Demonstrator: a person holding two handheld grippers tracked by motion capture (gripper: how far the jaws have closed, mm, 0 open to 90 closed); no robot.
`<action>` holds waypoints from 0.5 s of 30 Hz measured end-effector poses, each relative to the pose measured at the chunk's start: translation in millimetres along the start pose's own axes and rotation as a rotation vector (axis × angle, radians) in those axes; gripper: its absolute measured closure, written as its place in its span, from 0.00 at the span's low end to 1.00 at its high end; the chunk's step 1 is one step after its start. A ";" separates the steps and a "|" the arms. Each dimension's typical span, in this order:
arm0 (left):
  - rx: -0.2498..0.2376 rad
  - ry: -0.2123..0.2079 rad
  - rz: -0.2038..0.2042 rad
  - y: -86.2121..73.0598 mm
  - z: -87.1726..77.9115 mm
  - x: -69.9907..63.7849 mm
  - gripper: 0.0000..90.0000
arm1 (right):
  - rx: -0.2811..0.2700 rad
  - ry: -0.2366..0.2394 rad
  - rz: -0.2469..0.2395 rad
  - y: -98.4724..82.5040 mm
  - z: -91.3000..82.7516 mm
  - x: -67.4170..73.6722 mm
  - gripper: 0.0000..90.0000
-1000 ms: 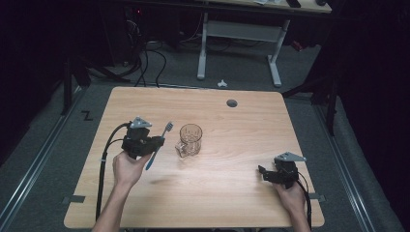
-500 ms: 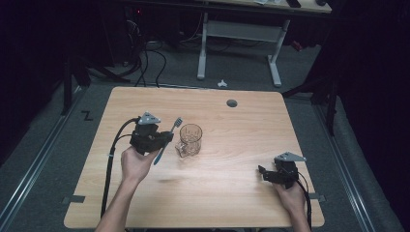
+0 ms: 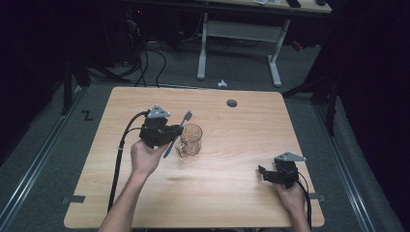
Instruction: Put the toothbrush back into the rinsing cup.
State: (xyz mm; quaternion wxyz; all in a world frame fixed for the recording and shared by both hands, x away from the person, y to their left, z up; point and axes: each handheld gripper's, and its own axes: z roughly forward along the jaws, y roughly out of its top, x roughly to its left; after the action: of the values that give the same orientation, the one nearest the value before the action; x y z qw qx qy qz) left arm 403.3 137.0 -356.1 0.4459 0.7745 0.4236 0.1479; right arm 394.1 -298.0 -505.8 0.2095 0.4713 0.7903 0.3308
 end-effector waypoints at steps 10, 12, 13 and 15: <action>-0.036 -0.025 -0.002 14.6 12.2 -1.3 0.89 | 0.000 0.000 0.000 0.0 0.0 0.0 0.25; -0.039 -0.027 -0.002 16.7 14.3 -1.8 0.89 | 0.000 0.000 0.000 0.0 0.0 0.0 0.25; -0.041 -0.026 0.000 17.7 15.3 -1.8 0.89 | 0.000 0.000 0.000 0.0 0.0 0.0 0.25; -0.048 -0.029 -0.002 19.5 17.2 -1.9 0.89 | 0.000 0.000 0.000 0.0 0.0 -0.1 0.25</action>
State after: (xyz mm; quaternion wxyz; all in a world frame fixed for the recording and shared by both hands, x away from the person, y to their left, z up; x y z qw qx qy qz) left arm 422.8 121.1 -349.5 0.4704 0.7653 0.4142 0.1465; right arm 394.1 -298.1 -505.8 0.2093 0.4711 0.7904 0.3309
